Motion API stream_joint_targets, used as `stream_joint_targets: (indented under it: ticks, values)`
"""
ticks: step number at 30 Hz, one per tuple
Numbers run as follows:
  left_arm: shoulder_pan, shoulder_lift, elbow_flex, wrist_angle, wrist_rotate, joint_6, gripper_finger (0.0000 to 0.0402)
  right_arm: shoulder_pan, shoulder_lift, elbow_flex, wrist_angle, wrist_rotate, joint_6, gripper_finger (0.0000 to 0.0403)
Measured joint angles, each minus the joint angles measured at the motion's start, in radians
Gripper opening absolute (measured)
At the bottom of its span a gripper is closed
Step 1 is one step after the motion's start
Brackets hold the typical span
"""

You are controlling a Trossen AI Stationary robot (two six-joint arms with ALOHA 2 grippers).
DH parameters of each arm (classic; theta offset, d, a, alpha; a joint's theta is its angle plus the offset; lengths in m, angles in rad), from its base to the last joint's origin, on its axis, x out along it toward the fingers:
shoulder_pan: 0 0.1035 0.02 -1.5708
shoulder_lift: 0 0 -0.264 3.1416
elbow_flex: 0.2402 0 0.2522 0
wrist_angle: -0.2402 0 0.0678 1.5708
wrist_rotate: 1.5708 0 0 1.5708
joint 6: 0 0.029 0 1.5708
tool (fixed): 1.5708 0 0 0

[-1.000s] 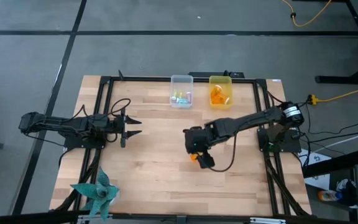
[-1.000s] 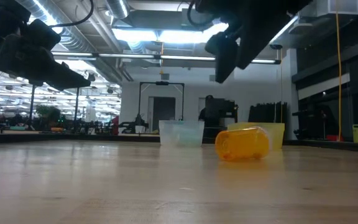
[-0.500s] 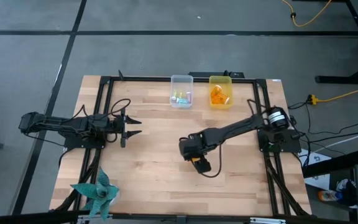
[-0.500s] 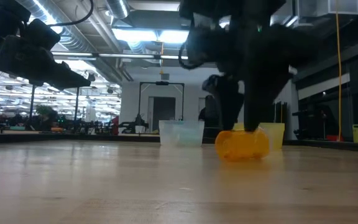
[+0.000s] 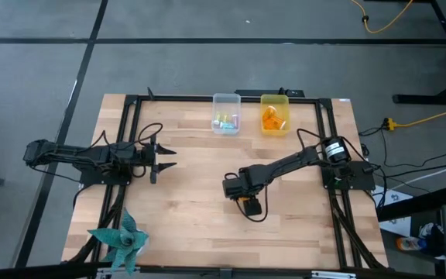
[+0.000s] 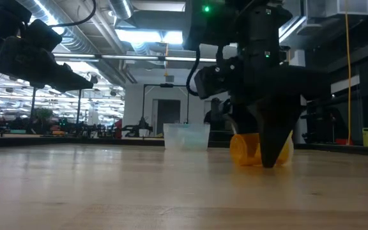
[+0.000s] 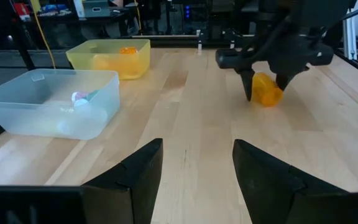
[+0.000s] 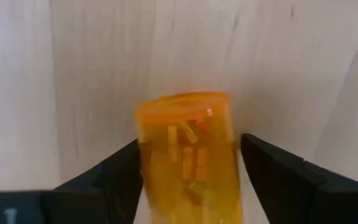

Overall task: Pick and place medicine bottles into bin by pill shape (circle, oval)
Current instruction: Put the large orange pill bottle into the yellow bin

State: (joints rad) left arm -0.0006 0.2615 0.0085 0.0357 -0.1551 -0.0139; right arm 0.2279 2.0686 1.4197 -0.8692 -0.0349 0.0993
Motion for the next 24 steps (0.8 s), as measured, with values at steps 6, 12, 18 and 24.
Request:
stream_joint_targets:
  ticks: [6,12,18,24]
  values:
    - [0.0,0.0,0.0,0.0,0.0,0.0,0.019,0.0,-0.004,0.014,-0.05,0.013,0.024,0.0203]
    - [0.0,0.0,0.0,0.0,0.0,0.0,0.019,-0.001,-0.004,0.072,-0.215,0.146,-0.022,0.0165]
    - [0.0,0.0,0.0,0.0,0.0,-0.001,0.019,-0.008,-0.004,0.144,-0.478,0.498,0.118,0.0178]
    - [0.0,0.0,0.0,0.0,0.0,-0.001,0.019,-0.028,-0.022,0.169,-0.689,0.764,0.315,0.0175]
